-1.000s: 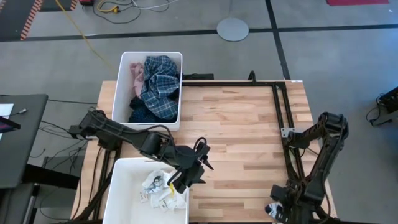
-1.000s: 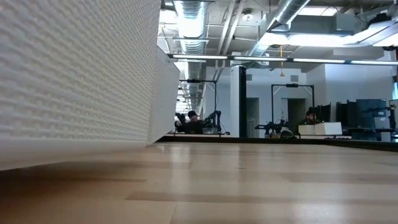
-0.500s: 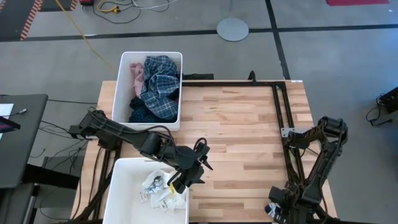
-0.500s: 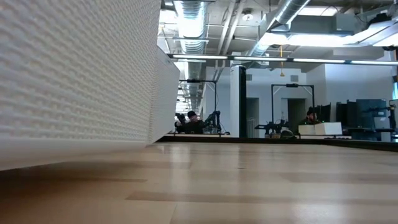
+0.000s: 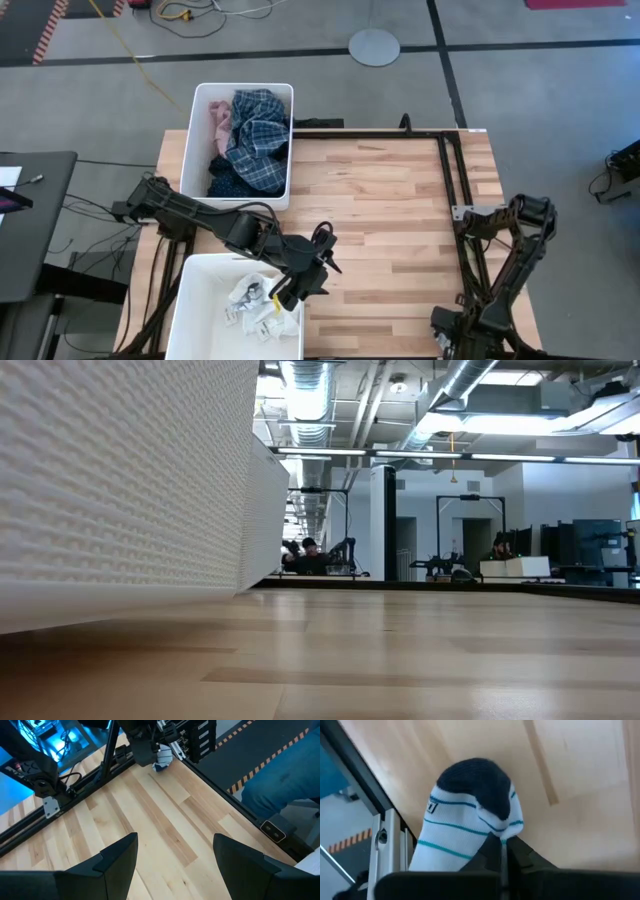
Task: Sort clothes
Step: Put the white striped sock into the bottom white bin
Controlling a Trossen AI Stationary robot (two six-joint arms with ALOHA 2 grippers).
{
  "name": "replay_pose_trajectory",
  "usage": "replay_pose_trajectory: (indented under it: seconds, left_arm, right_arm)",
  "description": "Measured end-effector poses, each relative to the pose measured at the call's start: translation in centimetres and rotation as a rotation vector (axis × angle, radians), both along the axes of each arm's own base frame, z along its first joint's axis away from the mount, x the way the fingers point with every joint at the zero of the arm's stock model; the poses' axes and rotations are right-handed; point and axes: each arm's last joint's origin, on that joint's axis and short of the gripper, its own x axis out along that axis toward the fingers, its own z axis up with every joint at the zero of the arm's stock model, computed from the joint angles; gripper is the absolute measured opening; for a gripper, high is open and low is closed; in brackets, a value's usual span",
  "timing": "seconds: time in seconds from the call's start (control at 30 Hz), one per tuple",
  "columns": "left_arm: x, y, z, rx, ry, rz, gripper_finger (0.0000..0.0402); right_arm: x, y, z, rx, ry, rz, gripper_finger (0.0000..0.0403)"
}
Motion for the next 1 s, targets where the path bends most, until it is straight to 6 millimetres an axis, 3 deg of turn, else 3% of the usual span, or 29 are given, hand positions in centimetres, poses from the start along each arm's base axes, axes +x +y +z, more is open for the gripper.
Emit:
replay_pose_trajectory:
  seconds: [0.2,0.37,0.63,1.0]
  left_arm:
    - [0.0,0.0,0.0,0.0,0.0,0.0,0.0254]
    - [0.0,0.0,0.0,0.006,-0.001,-0.004,0.0254]
    - [0.0,0.0,0.0,0.009,-0.002,-0.007,0.0254]
    - [0.4,0.5,0.2,-0.008,-0.03,0.012,0.0254]
  right_arm:
    - [1.2,-0.7,0.1,-0.025,-0.03,0.065,0.0007]
    - [2.3,-1.7,1.0,-0.089,-0.157,0.092,0.0003]
    - [3.5,-4.0,4.5,-0.177,-0.407,0.146,0.0001]
    - [5.6,-8.3,9.4,-0.472,-0.788,0.21,0.0]
